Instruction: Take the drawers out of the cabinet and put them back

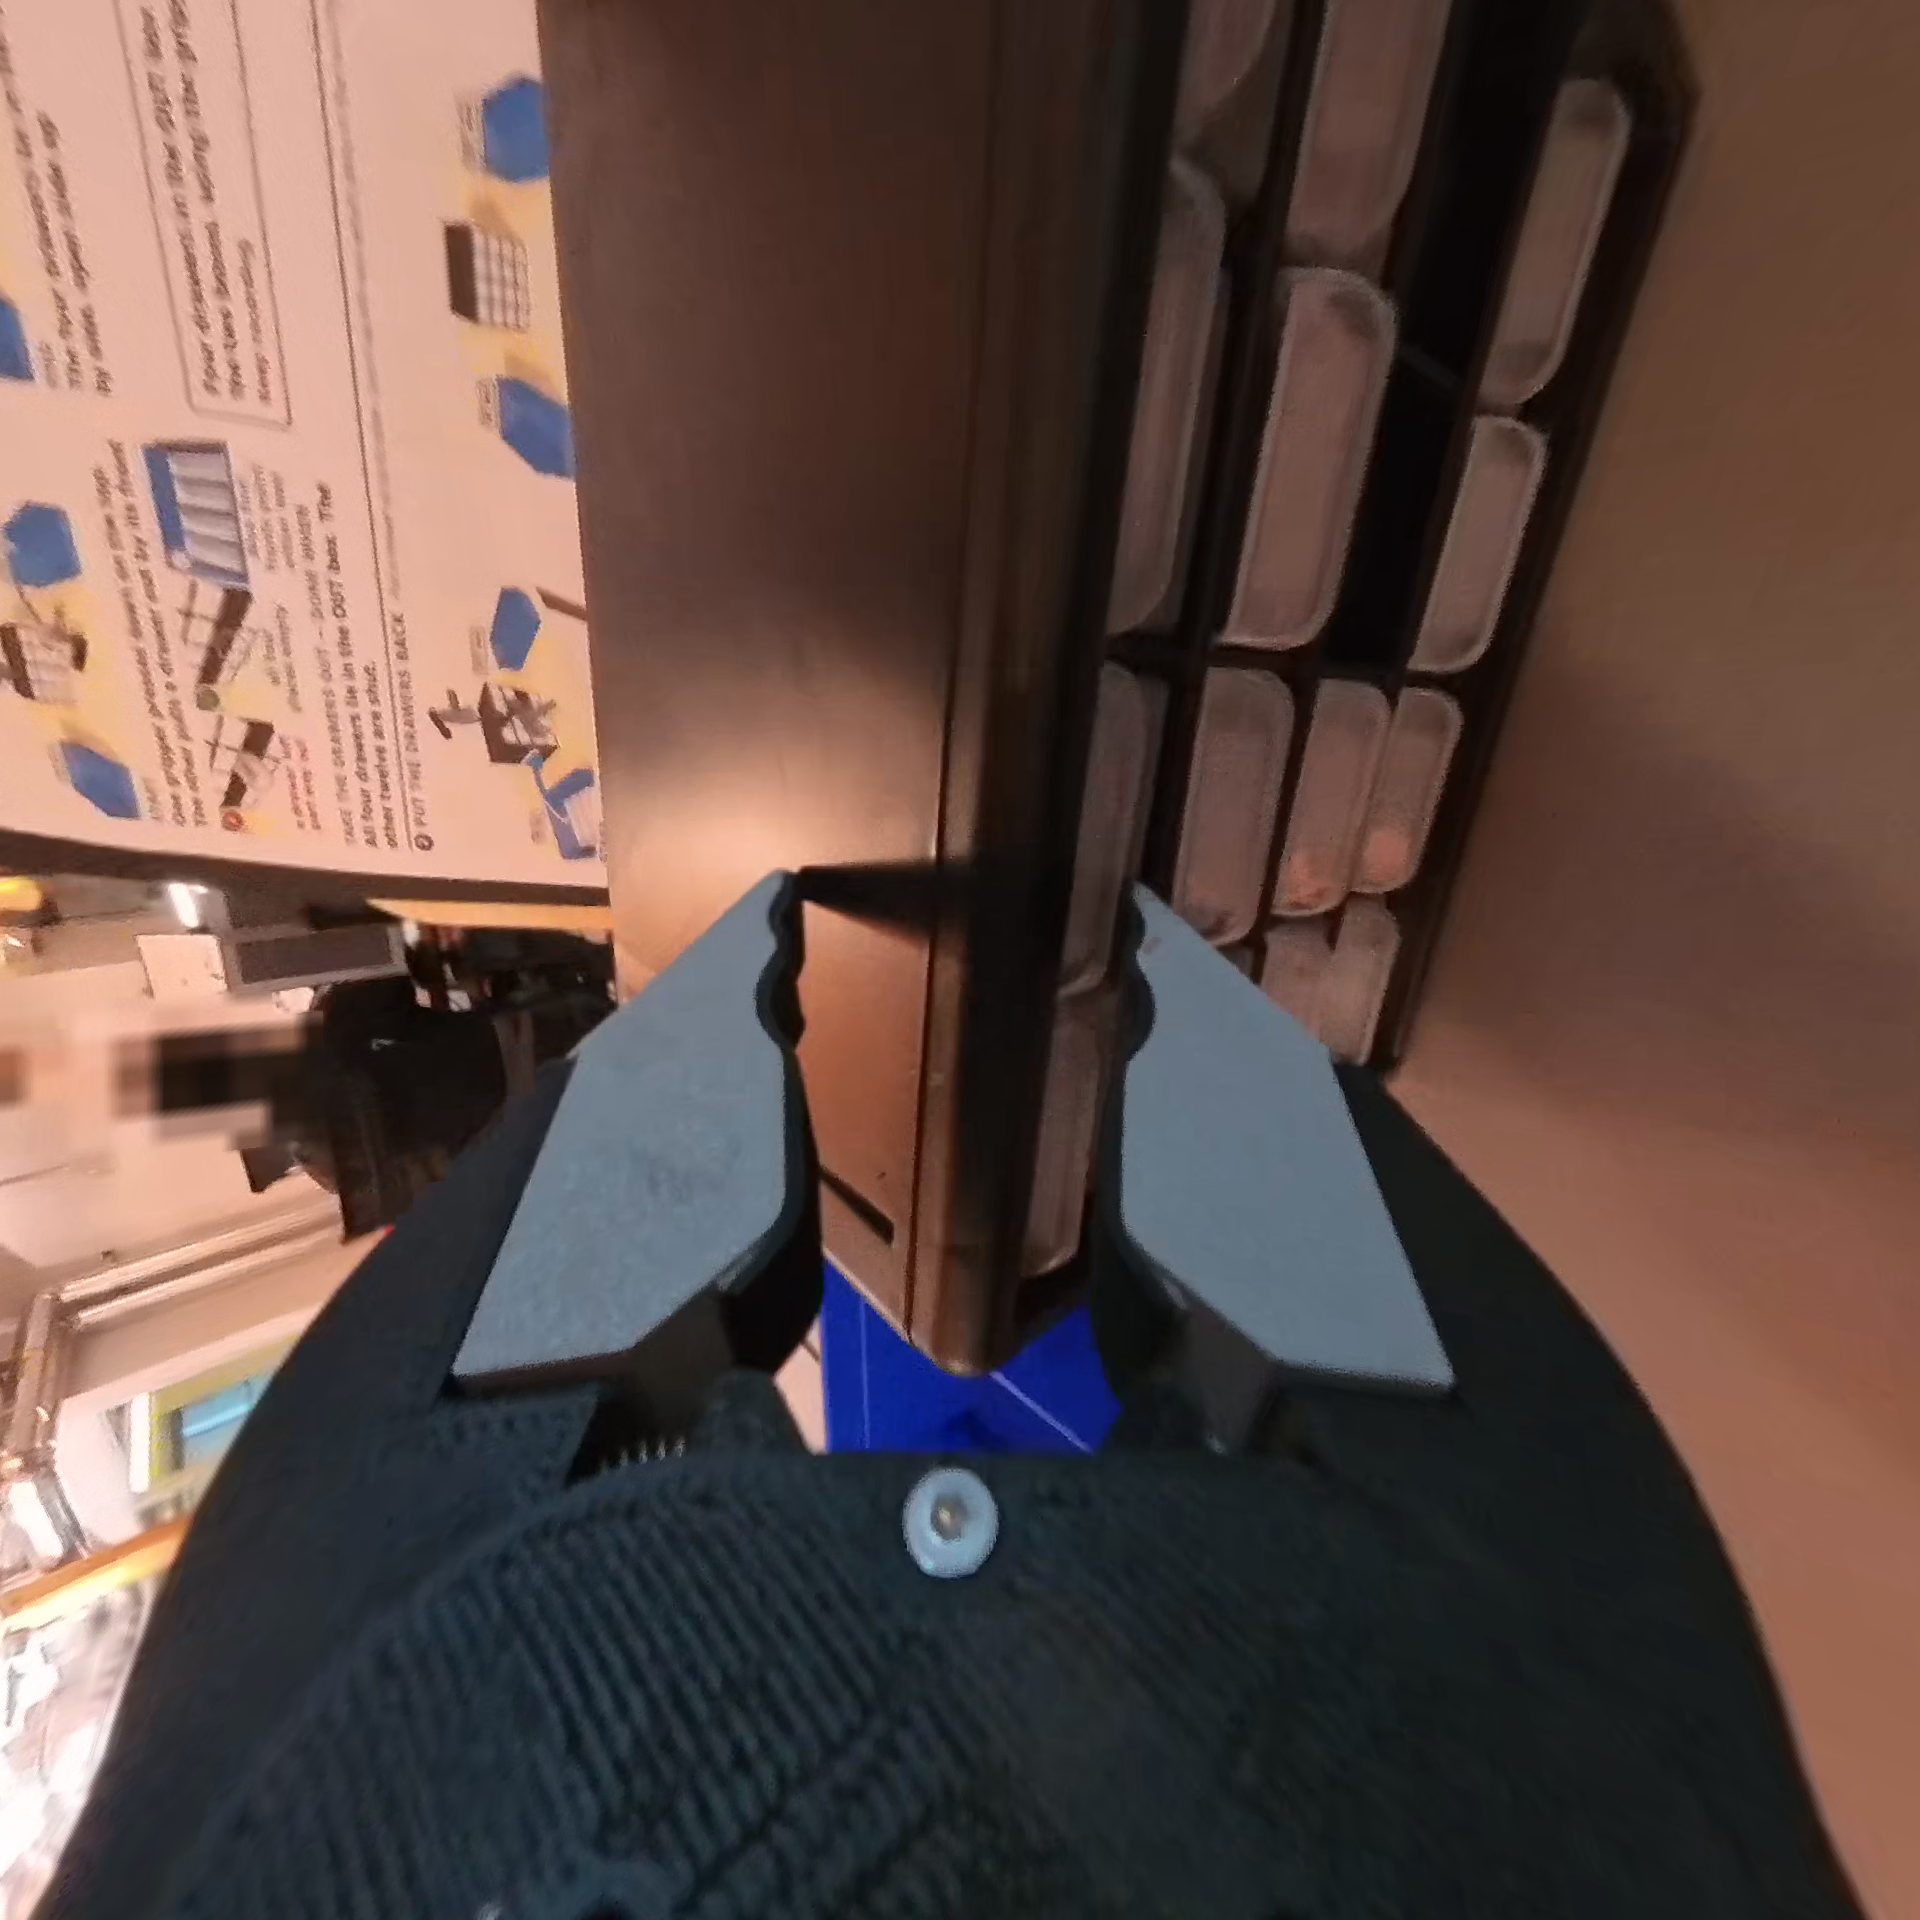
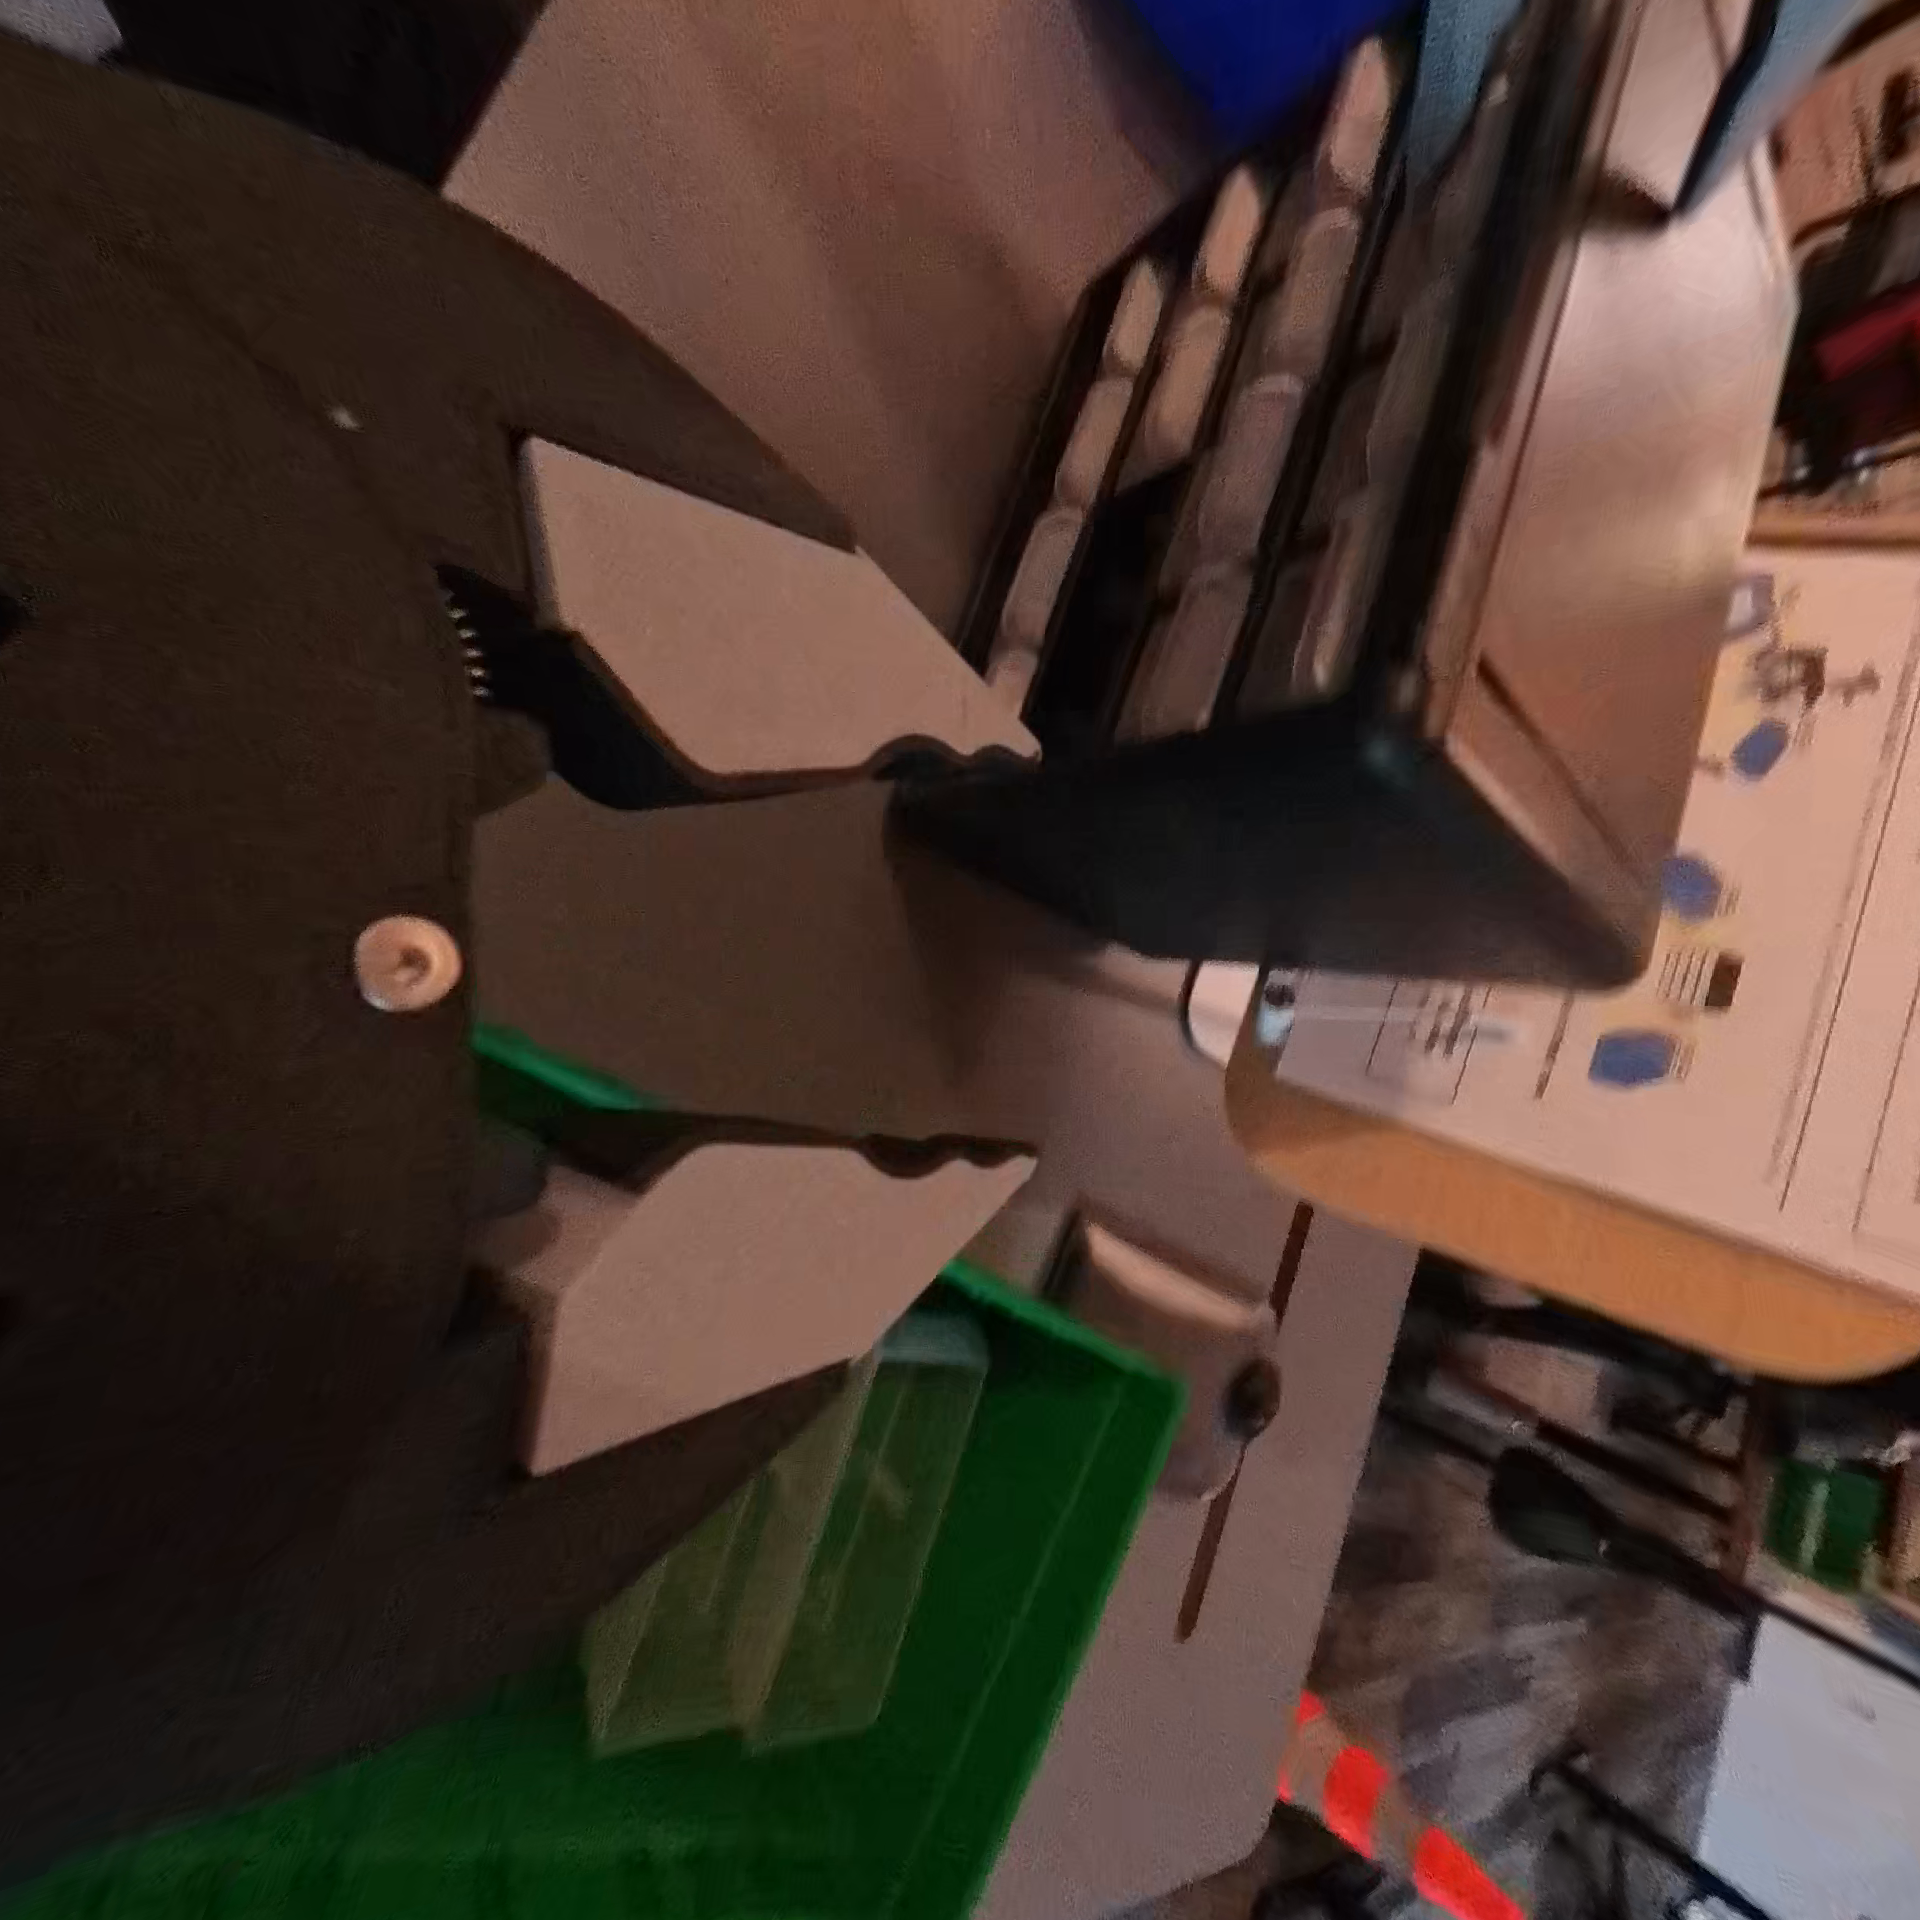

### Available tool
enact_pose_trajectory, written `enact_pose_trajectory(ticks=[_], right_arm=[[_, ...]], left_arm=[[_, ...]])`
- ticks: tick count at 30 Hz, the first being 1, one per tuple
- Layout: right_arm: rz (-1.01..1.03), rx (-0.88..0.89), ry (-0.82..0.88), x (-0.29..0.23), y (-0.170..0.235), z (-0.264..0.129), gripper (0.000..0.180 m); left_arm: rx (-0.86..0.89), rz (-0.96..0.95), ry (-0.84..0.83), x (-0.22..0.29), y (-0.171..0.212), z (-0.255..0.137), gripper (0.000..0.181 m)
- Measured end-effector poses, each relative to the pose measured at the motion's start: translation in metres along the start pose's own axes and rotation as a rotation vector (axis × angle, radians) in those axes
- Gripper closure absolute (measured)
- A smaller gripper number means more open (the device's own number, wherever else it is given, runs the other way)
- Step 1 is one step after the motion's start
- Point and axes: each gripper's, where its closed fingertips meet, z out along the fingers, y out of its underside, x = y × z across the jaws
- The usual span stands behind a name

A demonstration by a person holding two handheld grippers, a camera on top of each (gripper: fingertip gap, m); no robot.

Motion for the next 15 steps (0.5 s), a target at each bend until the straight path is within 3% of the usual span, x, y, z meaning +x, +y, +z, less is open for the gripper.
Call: enact_pose_trajectory(ticks=[4,6,11,15], right_arm=[[0.08,-0.017,-0.424,-0.131,0.012,0.023,0.112],[0.132,-0.029,-0.556,-0.177,0.02,0.042,0.114],[0.289,-0.098,-0.539,-0.21,0.041,0.112,0.12],[0.526,-0.014,-0.592,-0.211,0.025,0.139,0.129]], left_arm=[[-0.023,0.015,-0.016,0.0,0.0,0.001,0.124],[-0.053,0.036,-0.028,0.0,0.001,0.001,0.124],[-0.12,0.053,-0.055,-0.001,0.003,0.002,0.124],[-0.155,0.063,-0.064,-0.001,0.003,0.002,0.124]])
